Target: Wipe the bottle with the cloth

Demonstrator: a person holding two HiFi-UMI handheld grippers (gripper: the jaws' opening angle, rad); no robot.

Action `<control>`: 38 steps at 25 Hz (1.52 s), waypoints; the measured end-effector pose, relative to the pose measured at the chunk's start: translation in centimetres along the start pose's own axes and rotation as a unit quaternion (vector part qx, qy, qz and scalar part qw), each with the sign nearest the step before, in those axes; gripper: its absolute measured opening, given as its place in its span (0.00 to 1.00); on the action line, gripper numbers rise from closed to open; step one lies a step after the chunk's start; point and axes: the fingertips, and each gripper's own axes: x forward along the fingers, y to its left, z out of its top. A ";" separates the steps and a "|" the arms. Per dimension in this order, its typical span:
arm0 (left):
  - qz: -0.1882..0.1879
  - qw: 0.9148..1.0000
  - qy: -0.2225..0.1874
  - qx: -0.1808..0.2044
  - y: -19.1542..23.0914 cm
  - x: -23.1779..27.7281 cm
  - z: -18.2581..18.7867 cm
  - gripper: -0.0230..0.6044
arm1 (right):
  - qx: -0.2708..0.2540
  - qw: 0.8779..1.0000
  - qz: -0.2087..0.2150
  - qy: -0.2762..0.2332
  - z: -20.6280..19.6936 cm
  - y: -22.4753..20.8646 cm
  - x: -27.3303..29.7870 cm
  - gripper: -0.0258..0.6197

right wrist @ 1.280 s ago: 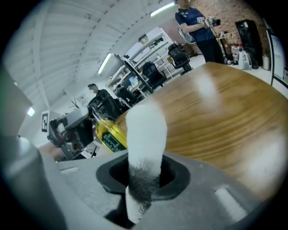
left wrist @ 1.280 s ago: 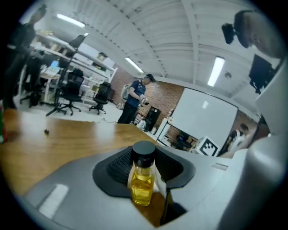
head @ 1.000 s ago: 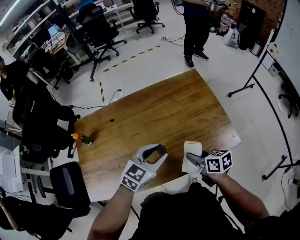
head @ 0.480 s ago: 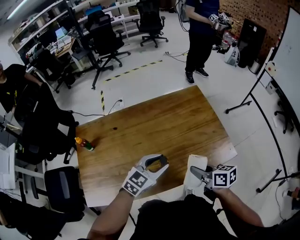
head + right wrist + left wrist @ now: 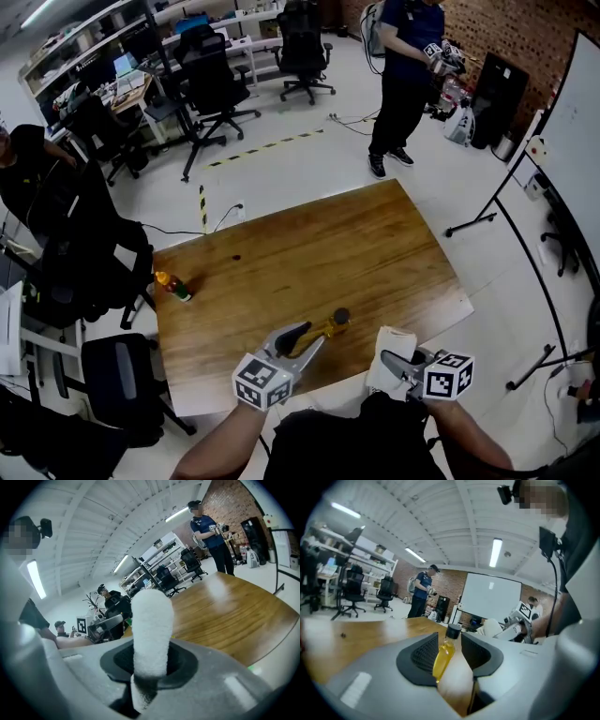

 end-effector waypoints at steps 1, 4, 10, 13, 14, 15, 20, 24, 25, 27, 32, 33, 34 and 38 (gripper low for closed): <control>0.016 0.999 -0.003 -0.039 0.3 -1.0 -0.8 0.28 | 0.005 1.000 -0.001 0.000 -0.8 0.3 -0.1 0.15; 0.042 0.990 0.012 -0.137 -0.2 -3.4 -4.0 0.06 | 0.020 1.000 0.007 0.014 -3.4 1.3 0.0 0.15; 0.122 0.982 0.108 -0.100 -4.1 -5.8 -8.5 0.06 | -0.023 0.999 0.021 0.038 -3.5 1.6 -1.3 0.15; 0.162 0.977 0.094 -0.104 -5.3 -6.3 -8.2 0.06 | -0.072 0.995 0.046 0.047 -2.8 2.4 -2.8 0.15; 0.173 0.975 0.082 -0.111 -5.8 -6.4 -8.0 0.06 | -0.094 0.993 0.055 0.053 -2.7 2.7 -3.5 0.15; 0.185 0.973 0.071 -0.119 -6.5 -6.4 -7.7 0.06 | -0.115 0.990 0.064 0.058 -2.6 3.0 -4.3 0.15; 0.240 0.959 0.041 -0.144 -11.7 -6.7 -8.9 0.06 | -0.160 0.981 0.098 0.056 -2.9 3.1 -8.7 0.15; 0.258 0.955 0.041 -0.142 -16.6 -6.5 -10.8 0.06 | -0.167 0.978 0.107 0.065 -3.8 1.1 -11.1 0.15; 0.261 0.954 0.040 -0.144 -17.5 -6.6 -11.3 0.06 | -0.165 0.977 0.112 0.068 -4.0 0.9 -11.6 0.15; 0.269 0.952 0.042 -0.144 -18.6 -7.0 -11.9 0.06 | -0.169 0.975 0.124 0.072 -4.2 1.2 -12.2 0.15; 0.279 0.949 0.039 -0.141 -18.3 -8.8 -11.1 0.06 | -0.191 0.970 0.134 0.067 -4.1 3.6 -13.1 0.15; 0.279 0.949 0.038 -0.141 -17.9 -8.7 -10.8 0.06 | -0.192 0.970 0.135 0.066 -4.0 3.8 -13.3 0.15; 0.278 0.950 0.039 -0.139 -17.6 -8.6 -10.6 0.06 | -0.193 0.970 0.135 0.066 -4.0 3.9 -13.4 0.15; 0.256 0.957 0.055 -0.125 -16.9 -8.3 -10.2 0.06 | -0.196 0.970 0.125 0.065 -4.3 4.5 -12.9 0.15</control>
